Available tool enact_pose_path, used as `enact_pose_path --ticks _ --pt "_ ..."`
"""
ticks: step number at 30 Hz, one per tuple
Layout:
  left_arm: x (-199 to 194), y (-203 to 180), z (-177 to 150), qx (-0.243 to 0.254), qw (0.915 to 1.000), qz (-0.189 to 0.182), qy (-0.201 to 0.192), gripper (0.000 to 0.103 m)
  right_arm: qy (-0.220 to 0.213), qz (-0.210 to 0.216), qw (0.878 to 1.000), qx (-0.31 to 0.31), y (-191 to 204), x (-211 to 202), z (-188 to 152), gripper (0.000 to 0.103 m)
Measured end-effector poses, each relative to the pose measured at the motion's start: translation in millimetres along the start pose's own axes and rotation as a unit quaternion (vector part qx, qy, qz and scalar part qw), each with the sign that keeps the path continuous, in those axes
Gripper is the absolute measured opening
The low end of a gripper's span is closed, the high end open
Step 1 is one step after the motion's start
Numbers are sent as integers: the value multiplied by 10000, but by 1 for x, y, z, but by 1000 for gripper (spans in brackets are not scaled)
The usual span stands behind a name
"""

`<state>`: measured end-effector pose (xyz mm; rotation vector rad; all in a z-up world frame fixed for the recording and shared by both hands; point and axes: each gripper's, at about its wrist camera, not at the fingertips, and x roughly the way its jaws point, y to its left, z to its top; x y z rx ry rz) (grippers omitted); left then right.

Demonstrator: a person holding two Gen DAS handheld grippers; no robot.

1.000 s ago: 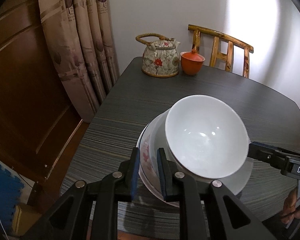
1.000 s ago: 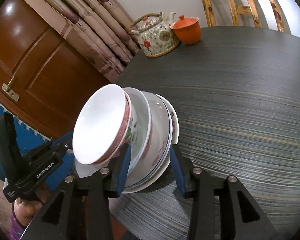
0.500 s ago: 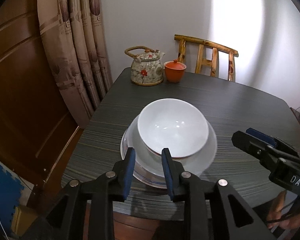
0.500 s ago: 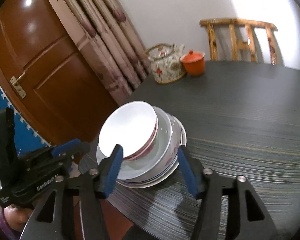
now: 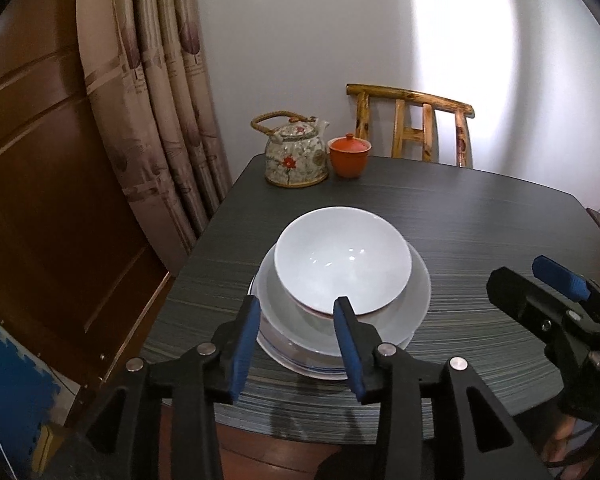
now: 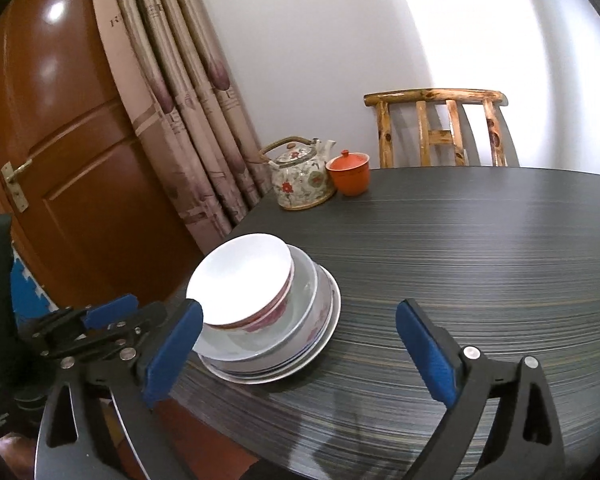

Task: Organize plates and bowls
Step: 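Open both grippers and withdraw them from the bowl stack rim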

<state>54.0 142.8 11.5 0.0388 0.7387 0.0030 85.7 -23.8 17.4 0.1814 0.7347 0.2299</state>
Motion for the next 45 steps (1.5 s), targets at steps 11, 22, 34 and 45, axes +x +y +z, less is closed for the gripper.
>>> enact_pose_path --ticks 11,22,34,45 --pt "-7 -7 0 128 9995 42 -284 41 -196 -193 9996 -14 6 -12 -2 98" --pt "-1 -6 -2 33 9998 -69 -168 41 -355 -324 9987 -193 14 -18 -3 100" --pt "1 -5 -2 -102 9998 -152 -120 41 -351 -365 9986 -124 12 -21 -4 101" --pt "2 -3 -2 -114 9999 -61 -95 41 -374 -388 9984 -164 11 -24 -4 102"
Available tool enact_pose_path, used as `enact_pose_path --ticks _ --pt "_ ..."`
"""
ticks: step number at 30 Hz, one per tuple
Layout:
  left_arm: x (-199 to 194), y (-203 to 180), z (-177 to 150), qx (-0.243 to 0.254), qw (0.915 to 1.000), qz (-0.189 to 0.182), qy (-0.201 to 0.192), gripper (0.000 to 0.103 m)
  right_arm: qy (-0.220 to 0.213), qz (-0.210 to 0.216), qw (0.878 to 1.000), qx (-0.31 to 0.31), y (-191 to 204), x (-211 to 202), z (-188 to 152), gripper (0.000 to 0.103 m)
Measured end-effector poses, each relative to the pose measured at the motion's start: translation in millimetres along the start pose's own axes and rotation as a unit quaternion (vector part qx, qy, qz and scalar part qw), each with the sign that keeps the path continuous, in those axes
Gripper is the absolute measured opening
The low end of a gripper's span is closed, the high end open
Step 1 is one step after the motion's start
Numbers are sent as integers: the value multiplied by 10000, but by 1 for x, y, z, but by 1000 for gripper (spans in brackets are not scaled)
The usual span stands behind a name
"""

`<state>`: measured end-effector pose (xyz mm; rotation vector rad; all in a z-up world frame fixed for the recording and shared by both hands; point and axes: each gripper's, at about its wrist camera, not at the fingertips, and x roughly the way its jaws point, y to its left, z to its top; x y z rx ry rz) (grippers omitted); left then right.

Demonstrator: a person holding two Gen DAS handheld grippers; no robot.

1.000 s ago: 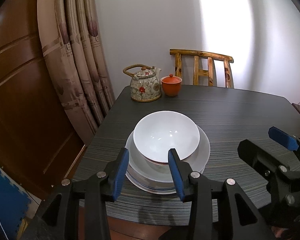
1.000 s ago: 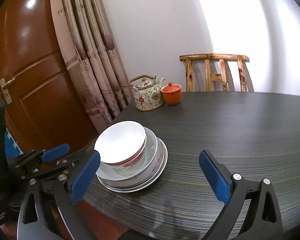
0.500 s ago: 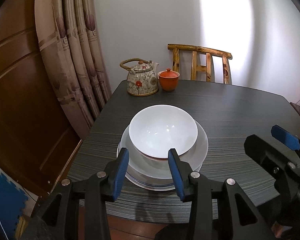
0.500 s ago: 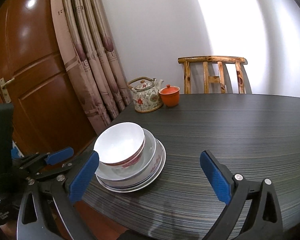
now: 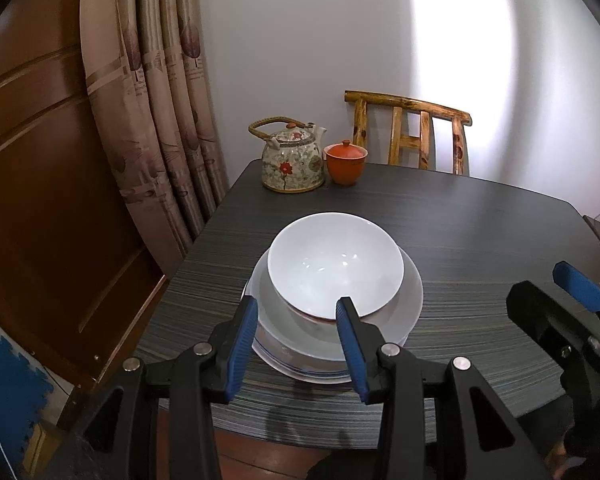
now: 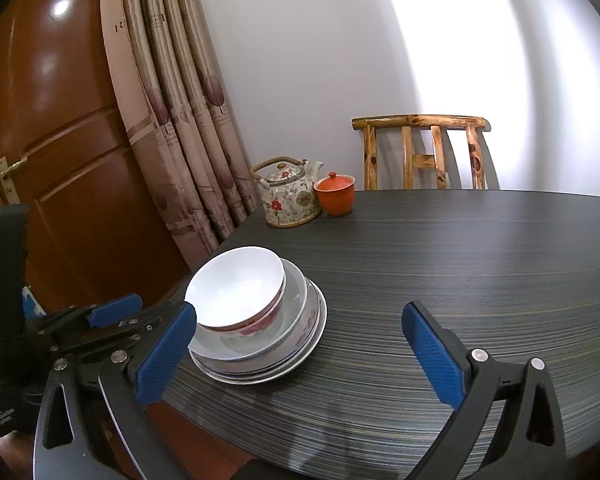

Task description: Organize plates and bowls

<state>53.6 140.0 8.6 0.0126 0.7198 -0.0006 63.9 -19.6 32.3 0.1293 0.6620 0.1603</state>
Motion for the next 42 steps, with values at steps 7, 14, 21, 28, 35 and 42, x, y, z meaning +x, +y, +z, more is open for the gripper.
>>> enact_pose_path --ticks 7,14,21,28,35,42 --pt "0 -2 0 34 10000 -59 41 41 3 14 10000 -5 0 -1 1 102" --pt "-1 -3 0 82 9999 -101 42 42 -23 26 10000 -1 1 -1 2 102" --pt "-1 -4 0 64 10000 -53 21 41 -15 22 10000 -50 3 -2 2 102" --pt "-2 -4 1 76 9999 -72 8 42 -78 -5 9999 -110 5 -7 2 102" --pt "-4 -2 1 52 9999 -101 3 42 -56 -15 9999 -90 6 -8 2 102" --pt "-3 -2 2 54 9999 -95 4 42 -34 -14 9999 -104 5 -8 2 102"
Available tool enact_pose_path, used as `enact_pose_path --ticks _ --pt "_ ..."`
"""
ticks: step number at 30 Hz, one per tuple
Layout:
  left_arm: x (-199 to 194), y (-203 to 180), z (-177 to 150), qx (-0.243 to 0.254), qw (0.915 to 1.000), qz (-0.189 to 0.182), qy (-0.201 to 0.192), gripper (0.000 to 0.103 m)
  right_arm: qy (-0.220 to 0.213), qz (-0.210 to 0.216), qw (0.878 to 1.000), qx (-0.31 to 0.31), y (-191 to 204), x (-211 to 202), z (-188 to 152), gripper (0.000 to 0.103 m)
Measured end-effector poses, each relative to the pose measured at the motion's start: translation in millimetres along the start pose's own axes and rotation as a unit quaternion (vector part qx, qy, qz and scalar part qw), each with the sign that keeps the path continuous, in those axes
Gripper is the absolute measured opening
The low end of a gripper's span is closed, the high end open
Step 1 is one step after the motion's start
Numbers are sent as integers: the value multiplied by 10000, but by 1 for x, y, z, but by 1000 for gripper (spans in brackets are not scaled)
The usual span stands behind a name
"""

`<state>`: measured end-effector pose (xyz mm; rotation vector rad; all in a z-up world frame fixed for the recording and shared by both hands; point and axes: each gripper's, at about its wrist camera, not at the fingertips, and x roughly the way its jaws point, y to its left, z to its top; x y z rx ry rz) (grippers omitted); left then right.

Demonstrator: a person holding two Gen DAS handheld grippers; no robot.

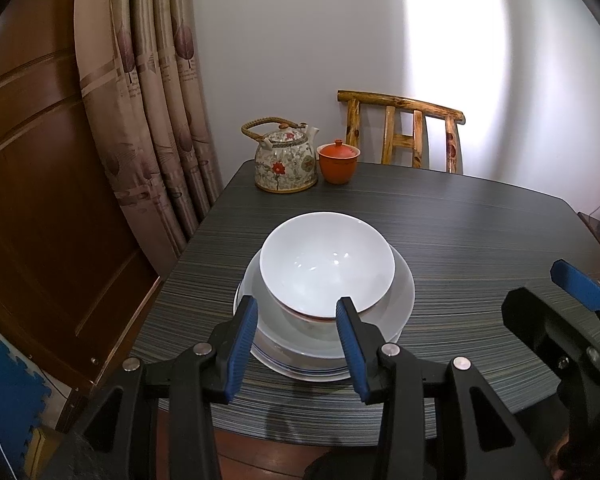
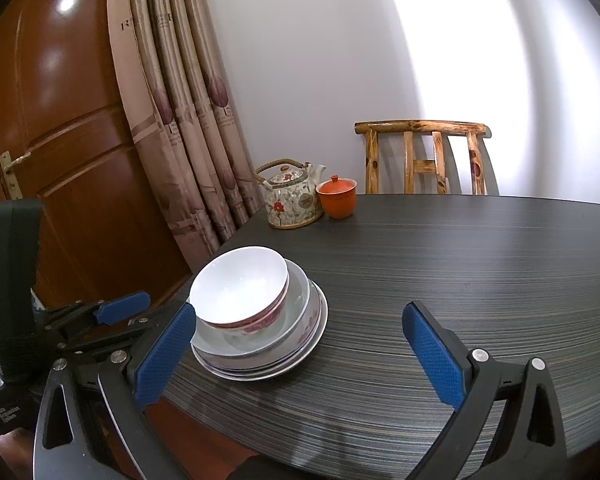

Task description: Organize plates and bowls

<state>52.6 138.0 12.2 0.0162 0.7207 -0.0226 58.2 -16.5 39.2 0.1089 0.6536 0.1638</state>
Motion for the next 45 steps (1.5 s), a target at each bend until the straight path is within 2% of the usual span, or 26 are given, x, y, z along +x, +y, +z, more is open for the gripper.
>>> enact_pose_path --ticks 16,20,45 --pt "3 1 -3 1 10000 -22 54 42 49 11 10000 -18 -2 1 -2 102" --pt "4 1 -3 9 10000 -5 65 45 72 26 10000 -31 -2 1 -2 102" --pt "8 6 -1 -79 9998 153 89 45 102 -35 9999 -63 -7 2 -4 102"
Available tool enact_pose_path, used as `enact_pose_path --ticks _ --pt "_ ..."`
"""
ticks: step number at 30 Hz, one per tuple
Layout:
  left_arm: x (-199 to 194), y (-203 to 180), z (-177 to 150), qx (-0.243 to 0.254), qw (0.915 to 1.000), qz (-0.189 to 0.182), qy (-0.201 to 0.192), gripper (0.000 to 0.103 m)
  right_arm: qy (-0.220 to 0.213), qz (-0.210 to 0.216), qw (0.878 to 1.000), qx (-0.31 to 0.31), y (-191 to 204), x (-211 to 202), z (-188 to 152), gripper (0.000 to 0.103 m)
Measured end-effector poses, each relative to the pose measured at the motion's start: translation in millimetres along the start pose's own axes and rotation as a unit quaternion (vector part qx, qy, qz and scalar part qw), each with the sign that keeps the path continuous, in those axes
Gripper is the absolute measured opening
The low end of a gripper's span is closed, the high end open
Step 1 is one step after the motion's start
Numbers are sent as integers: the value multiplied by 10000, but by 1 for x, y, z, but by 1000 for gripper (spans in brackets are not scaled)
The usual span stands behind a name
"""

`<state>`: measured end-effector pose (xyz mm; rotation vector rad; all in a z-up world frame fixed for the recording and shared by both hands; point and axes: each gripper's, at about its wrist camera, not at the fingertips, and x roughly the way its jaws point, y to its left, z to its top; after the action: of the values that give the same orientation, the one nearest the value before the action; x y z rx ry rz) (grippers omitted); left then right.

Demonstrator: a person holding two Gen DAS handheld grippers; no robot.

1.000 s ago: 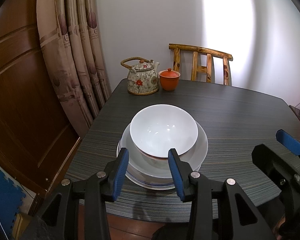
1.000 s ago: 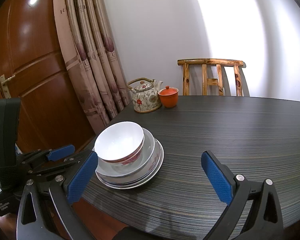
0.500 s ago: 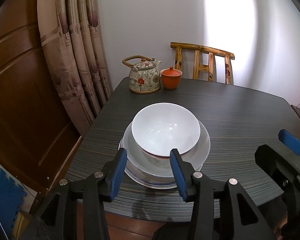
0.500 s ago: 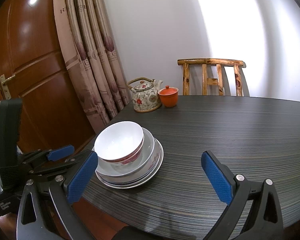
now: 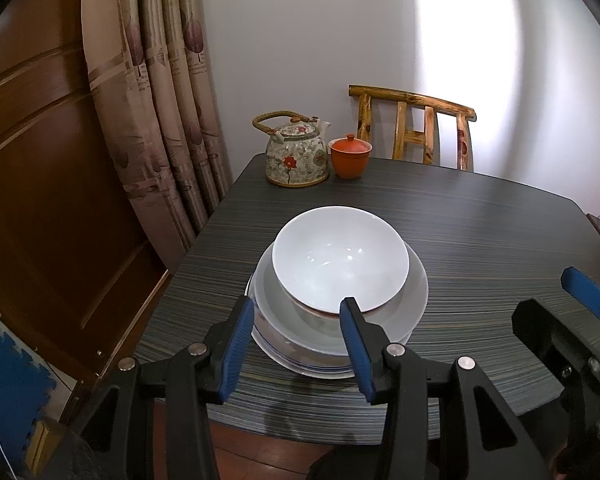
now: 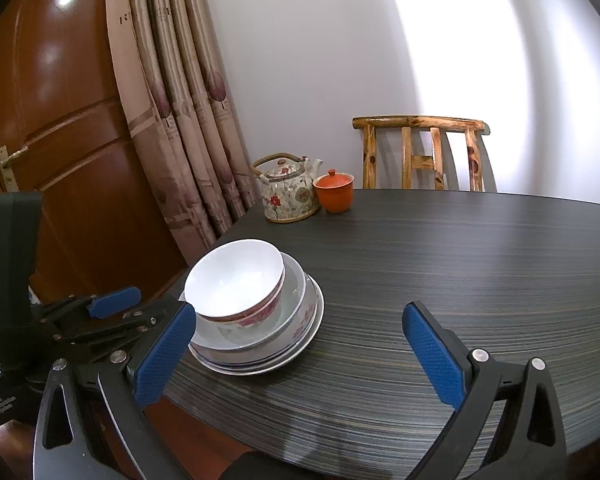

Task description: Organize plates and bowls

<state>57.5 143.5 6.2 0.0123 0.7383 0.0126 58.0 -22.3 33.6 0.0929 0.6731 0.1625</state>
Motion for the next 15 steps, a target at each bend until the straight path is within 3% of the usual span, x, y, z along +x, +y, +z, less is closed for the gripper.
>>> enact_pose_path --ticks 15 --pt "-2 -1 0 19 10000 67 -45 45 49 -57 10000 -29 -3 3 0 102"
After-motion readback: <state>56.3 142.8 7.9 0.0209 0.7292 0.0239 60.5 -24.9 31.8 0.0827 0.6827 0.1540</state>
